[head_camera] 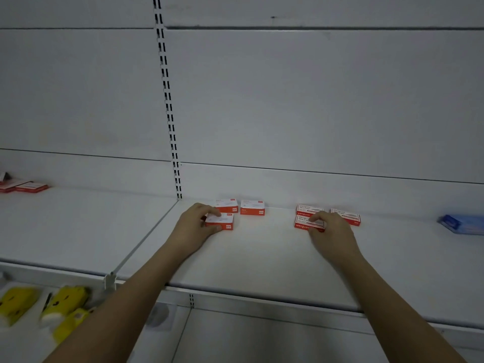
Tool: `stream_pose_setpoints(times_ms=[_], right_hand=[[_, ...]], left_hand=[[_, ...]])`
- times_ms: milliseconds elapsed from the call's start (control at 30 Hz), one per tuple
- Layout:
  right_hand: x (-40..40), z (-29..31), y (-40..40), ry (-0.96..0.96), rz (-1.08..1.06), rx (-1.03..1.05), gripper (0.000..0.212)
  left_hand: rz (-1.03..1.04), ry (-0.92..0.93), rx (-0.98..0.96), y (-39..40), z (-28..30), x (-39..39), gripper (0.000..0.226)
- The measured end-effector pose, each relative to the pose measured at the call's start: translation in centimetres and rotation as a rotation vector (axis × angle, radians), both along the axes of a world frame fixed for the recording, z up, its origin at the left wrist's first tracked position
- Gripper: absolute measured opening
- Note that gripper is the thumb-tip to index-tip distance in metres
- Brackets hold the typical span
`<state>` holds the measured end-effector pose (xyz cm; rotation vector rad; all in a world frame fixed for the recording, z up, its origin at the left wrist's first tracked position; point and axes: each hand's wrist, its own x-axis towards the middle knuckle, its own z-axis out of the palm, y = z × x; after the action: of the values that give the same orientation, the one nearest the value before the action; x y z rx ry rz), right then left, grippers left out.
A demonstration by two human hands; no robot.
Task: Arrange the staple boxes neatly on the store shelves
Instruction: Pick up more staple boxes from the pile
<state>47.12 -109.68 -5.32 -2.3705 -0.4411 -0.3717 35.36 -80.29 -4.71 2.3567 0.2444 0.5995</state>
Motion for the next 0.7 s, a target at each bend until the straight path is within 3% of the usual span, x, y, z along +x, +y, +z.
stream_pose_setpoints(times_ms=[567,700], right_hand=[[-0.2,0.1,-0.1,0.000,-0.003,0.000,0.024],[-0.7,0.9,-0.1,-0.122,-0.035,0.081,0.021]], left_hand=[[0.033,0.083,0.212,0.1,-0.2,0.5,0.038],[0.076,0.049,0.221,-0.9,0.4,-0.6,0.042]])
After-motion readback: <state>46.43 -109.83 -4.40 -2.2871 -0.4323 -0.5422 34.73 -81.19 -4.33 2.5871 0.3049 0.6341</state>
